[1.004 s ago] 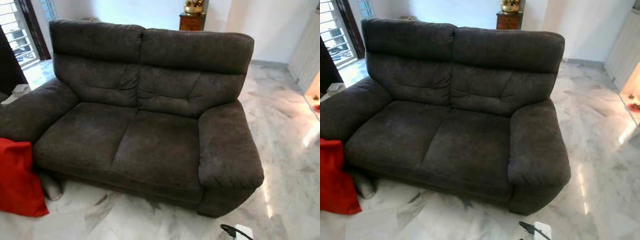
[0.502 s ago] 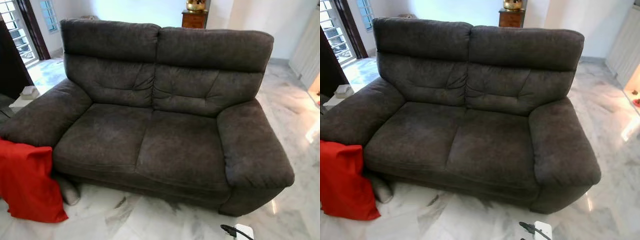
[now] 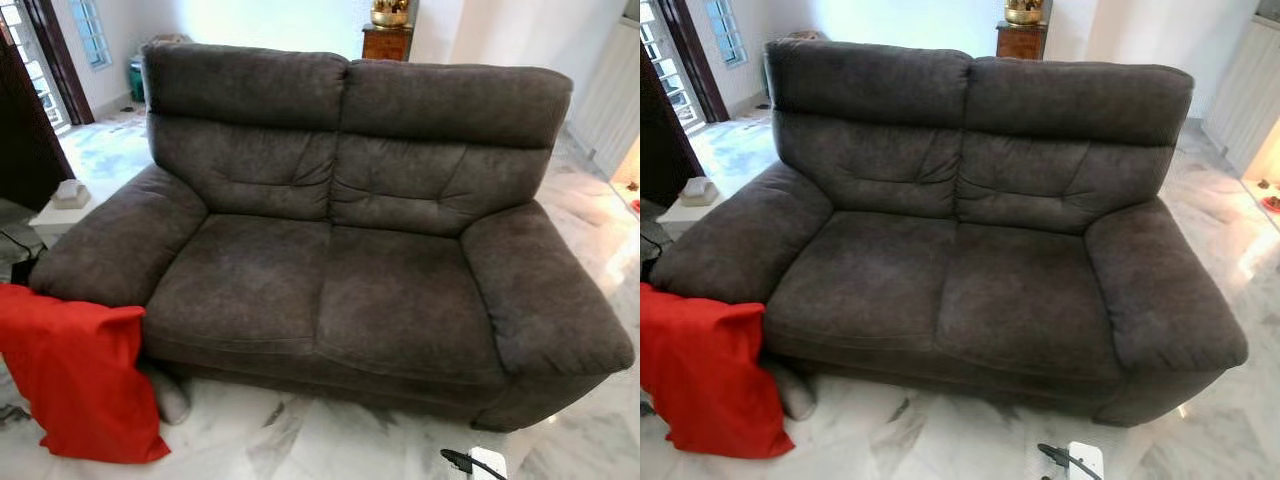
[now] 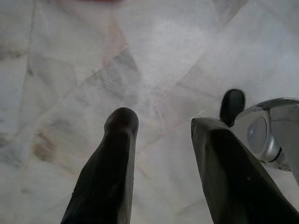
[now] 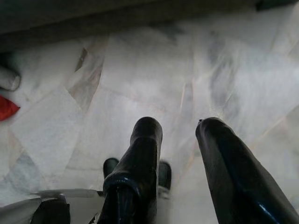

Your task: Move the pillow to the sofa from floor

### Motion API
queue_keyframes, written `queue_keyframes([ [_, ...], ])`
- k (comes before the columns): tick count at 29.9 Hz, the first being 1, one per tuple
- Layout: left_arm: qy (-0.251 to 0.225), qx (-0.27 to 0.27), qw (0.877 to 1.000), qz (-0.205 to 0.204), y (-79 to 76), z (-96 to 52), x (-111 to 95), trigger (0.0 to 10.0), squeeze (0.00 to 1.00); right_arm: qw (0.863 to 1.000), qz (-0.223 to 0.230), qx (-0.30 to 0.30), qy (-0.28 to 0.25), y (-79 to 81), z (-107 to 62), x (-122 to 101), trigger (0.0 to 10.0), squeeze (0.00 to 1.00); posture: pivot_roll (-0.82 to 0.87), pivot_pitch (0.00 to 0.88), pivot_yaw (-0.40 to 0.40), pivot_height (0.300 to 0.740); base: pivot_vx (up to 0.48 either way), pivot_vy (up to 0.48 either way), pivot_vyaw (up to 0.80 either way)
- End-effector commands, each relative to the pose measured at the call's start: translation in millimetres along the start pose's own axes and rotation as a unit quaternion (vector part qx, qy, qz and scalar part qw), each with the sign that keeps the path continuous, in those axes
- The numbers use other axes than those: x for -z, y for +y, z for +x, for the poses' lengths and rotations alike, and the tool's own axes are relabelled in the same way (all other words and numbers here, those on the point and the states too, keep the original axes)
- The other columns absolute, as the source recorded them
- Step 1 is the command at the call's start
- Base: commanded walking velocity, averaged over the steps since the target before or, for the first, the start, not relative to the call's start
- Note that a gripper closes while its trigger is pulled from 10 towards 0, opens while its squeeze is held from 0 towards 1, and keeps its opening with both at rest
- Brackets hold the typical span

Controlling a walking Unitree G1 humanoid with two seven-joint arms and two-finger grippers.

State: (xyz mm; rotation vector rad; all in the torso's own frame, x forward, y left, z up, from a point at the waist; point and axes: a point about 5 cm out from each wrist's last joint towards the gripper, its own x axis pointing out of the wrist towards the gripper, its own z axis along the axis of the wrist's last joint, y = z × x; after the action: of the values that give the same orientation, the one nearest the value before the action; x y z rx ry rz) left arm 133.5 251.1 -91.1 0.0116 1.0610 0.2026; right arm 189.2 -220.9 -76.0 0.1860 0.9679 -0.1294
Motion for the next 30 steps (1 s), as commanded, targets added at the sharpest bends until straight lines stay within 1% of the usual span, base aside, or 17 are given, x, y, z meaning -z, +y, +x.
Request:
queue_keyframes([
  [1,0.01,-0.003,1.0,0.0,1.0,-1.5,8.4,10.0,0.0,1.0,0.006,0.004,0.005,-1.6,-0.6,3.7,10.0,0.0,0.11,0.0,0.017,0.74,0.0,0.472,0.0],
  [4,0.013,-0.004,1.0,-0.001,1.0,-2.2,12.0,10.0,0.0,1.0,0.001,0.003,0.007,-1.2,-0.5,3.5,10.0,0.0,0.11,0.0,0.018,0.74,0.0,0.472,0.0],
  [8,0.009,-0.004,1.0,-0.002,1.3,-0.9,5.3,10.0,0.0,1.0,0.004,0.003,0.008,-1.0,-0.4,3.6,10.0,0.0,0.12,0.0,0.019,0.74,0.0,0.472,0.0],
  [30,0.01,-0.004,1.0,0.008,3.8,-0.9,3.9,10.0,0.0,1.0,0.006,0.0,0.008,0.5,-0.2,4.2,10.0,0.0,0.12,0.0,0.026,0.74,0.0,0.472,0.0],
])
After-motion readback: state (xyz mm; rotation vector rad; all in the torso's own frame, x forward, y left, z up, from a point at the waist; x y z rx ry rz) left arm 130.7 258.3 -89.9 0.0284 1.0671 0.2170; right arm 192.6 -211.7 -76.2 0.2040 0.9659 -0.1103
